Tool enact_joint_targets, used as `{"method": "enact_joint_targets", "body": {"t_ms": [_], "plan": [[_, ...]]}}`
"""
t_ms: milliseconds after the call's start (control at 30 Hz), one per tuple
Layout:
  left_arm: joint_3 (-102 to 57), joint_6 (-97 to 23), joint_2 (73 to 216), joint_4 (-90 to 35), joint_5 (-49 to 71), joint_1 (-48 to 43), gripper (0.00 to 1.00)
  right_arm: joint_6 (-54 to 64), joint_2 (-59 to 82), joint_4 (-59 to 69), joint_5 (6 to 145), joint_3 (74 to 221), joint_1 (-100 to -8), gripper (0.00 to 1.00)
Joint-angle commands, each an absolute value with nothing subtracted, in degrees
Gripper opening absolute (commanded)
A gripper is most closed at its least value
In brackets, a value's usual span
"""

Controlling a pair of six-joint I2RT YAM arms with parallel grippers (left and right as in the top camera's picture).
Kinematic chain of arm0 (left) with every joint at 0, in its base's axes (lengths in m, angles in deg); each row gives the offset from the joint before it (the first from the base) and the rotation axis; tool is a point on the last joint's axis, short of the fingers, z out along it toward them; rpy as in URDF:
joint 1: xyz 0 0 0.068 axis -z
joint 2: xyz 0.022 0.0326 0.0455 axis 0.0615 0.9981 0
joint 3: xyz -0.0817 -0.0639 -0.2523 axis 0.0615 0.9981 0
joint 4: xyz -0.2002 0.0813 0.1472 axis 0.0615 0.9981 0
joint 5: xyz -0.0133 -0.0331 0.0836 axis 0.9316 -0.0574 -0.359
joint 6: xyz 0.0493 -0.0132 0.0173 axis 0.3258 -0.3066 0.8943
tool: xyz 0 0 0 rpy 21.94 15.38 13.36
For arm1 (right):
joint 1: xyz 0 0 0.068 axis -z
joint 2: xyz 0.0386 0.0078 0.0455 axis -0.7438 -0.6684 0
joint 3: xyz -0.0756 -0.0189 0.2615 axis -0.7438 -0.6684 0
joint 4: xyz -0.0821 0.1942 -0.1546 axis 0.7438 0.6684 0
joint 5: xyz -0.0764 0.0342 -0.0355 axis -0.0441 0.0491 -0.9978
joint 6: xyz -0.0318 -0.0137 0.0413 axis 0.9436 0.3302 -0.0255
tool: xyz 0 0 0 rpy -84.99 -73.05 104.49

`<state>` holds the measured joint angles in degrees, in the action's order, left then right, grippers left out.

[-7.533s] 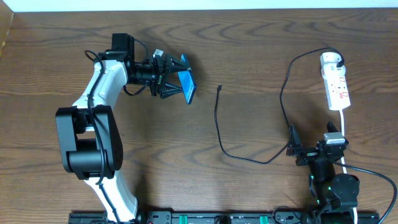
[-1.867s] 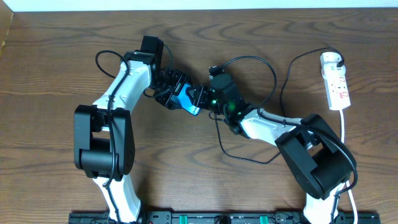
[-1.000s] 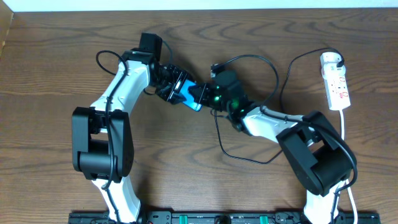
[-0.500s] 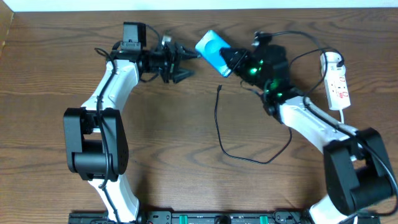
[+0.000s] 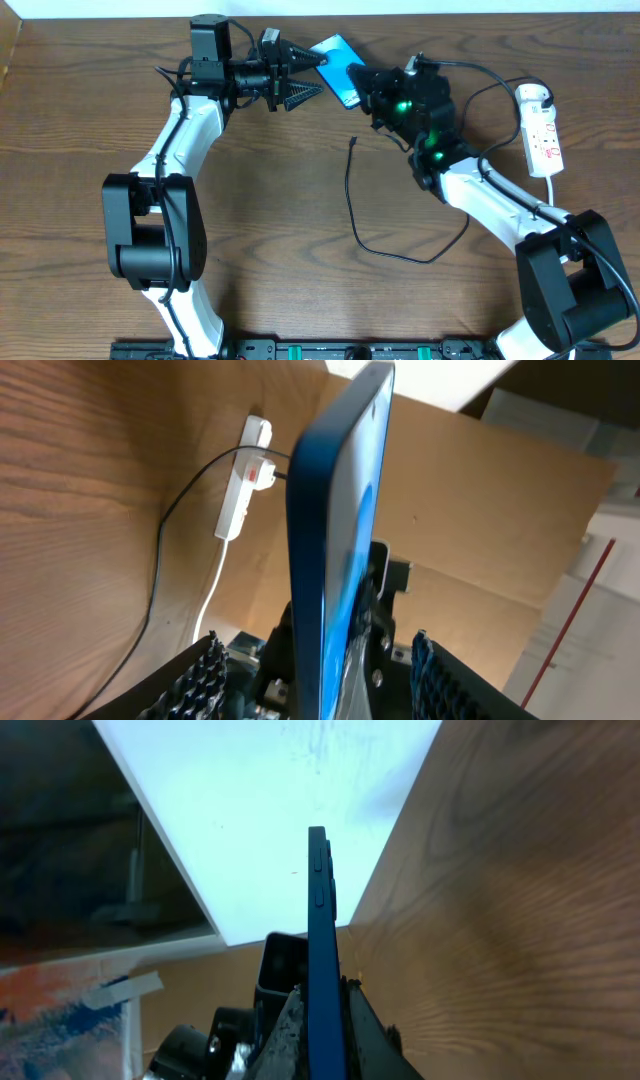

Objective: Plug charger to phone and switch on socket

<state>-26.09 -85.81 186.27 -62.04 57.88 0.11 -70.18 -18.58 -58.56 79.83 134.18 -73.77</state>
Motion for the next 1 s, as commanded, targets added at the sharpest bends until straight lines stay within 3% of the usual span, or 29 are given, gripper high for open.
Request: {"method": "enact_joint_targets", "body": {"t_ms": [0,233,433,733,967], "plan": [[-27.0,-87.8,185.1,-62.4,56.2,0.1,0.59,-75.2,-17.4,-59.4,76.1,136.2,-76.3,0.02],[-27.0,-89.6,185.1,-66.5,55.8,0.1,0.52,-75.9,-17.4,-58.9,68.9,136.2,-80.5,0.02],[-27.0,-90.2,185.1,-67.1,54.5,0.1,0.37,-76.5,-17.4,-58.2,68.7,136.2,-81.2,0.02],[-27.0,-90.8,185.1,-67.1,54.7,1.7,0.34,-78.0,-17.5,-58.2,67.8,136.2,-81.5,0.02],[-27.0,-90.8,185.1,-67.1,53.4,3.1,0.24,-79.0,-17.5,-58.2,68.2,136.2,-81.6,0.02]]}}
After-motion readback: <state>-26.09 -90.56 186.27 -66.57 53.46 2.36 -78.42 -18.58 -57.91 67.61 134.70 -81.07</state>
